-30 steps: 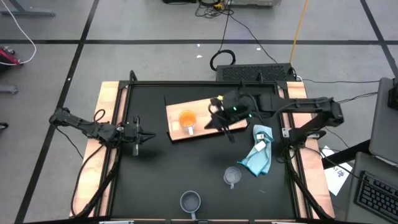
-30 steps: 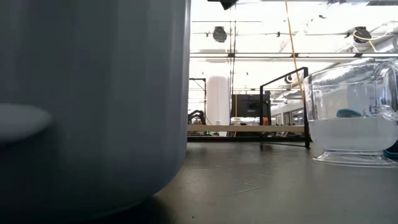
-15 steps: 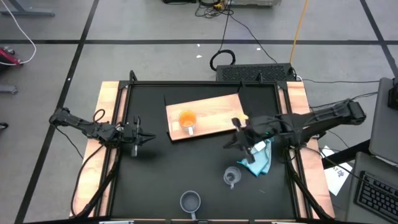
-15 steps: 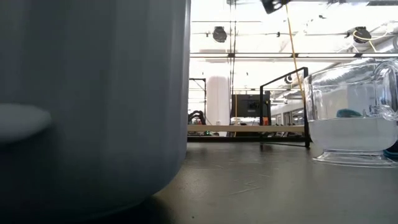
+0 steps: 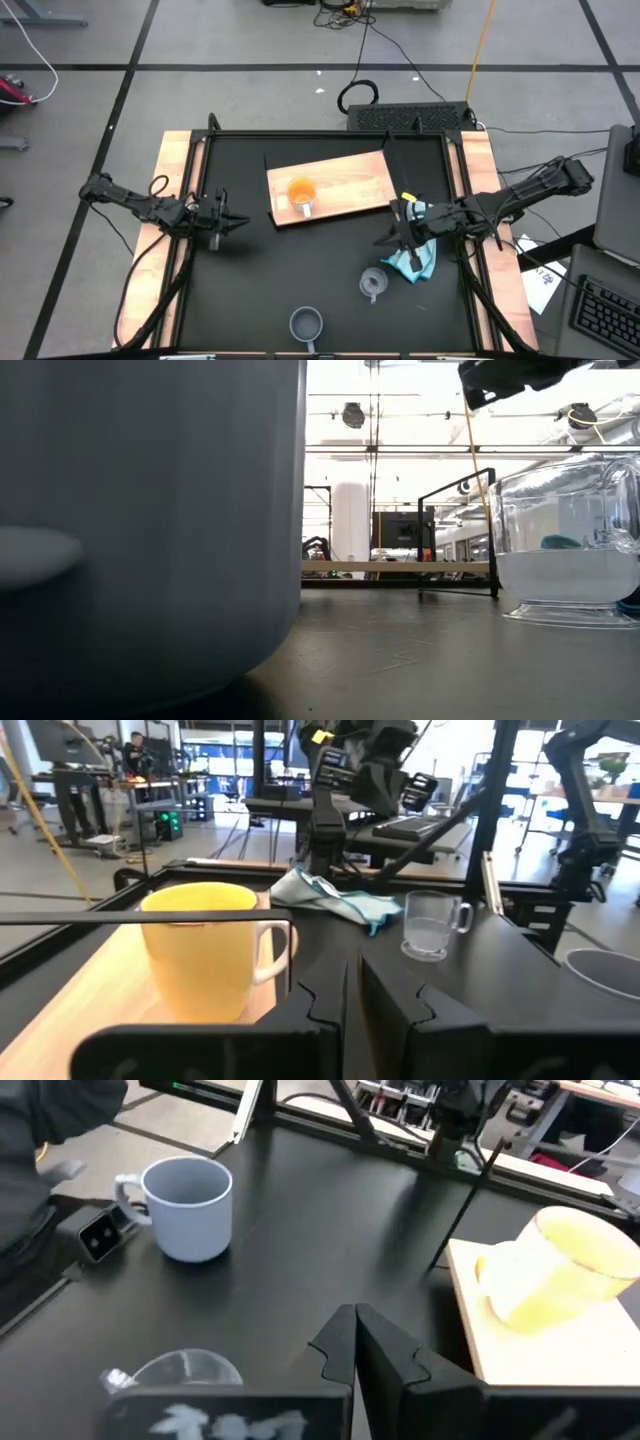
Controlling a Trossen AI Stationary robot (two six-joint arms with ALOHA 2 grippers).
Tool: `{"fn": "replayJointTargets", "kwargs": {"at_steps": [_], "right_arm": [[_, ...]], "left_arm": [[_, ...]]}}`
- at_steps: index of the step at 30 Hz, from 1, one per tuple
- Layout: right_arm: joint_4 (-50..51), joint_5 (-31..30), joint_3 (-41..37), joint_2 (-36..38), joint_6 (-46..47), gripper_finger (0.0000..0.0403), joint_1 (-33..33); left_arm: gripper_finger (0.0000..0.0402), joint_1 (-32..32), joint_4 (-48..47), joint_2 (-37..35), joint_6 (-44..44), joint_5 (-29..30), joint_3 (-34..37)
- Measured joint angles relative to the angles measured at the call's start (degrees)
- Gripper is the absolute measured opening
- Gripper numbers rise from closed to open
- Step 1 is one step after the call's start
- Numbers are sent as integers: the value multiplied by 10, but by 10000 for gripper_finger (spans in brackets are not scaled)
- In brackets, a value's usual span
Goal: Stack small to large cups/mugs on shelf
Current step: Put the light blue mug on the shelf
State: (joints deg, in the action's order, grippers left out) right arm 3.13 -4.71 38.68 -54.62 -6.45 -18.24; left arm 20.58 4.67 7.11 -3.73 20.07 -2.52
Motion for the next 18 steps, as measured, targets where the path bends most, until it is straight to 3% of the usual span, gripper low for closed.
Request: {"fn": "replayJointTargets", "kwargs": {"at_steps": [11,18], "right_arm": [[-25,-1,-31,33,8,0,1],[-25,-1,-31,34,1,0,1]], "left_arm": [[21,0,35,4,-29,-103,0],[2,19,117,84,-58,-122,0]]}}
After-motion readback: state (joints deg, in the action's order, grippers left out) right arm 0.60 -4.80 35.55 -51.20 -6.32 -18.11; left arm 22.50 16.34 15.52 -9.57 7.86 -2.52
